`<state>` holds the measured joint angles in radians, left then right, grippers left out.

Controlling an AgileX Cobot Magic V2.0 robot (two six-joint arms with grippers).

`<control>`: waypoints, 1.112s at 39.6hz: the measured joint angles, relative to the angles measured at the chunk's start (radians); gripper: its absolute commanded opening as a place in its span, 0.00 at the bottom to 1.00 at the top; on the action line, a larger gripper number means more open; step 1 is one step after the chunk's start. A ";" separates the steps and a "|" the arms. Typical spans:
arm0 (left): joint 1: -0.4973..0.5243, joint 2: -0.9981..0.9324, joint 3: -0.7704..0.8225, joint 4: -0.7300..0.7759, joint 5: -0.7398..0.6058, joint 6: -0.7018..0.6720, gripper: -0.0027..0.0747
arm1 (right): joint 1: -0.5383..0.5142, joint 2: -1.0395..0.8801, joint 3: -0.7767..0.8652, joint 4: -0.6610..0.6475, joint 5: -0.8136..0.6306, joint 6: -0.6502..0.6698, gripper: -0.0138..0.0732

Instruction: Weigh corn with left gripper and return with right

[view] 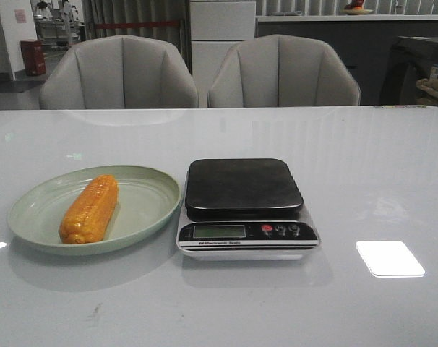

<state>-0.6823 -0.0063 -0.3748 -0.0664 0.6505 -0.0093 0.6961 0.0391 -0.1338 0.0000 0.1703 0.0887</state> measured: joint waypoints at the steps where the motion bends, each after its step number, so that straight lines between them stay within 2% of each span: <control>1: 0.000 0.000 0.000 0.000 0.000 0.000 0.19 | 0.000 0.000 0.000 0.000 0.000 0.000 0.34; 2: 0.000 0.000 0.000 0.000 0.000 0.000 0.19 | 0.000 0.000 0.000 0.000 0.005 0.000 0.29; 5: 0.000 0.000 0.000 0.000 0.000 0.000 0.19 | 0.000 0.000 0.000 0.000 0.029 0.000 0.35; 33: 0.003 0.000 0.020 0.012 -0.016 0.000 0.19 | 0.000 0.000 0.004 0.000 0.077 0.000 0.34; 38: 0.079 0.000 0.074 0.023 -0.163 0.000 0.19 | 0.000 0.000 0.004 0.000 0.077 0.000 0.34; 44: 0.246 0.000 0.174 0.066 -0.390 0.000 0.19 | 0.000 0.000 0.004 0.000 0.077 0.000 0.34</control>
<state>-0.4359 -0.0063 -0.2011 0.0000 0.2607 -0.0093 0.6961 0.0391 -0.1298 0.0000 0.2475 0.0887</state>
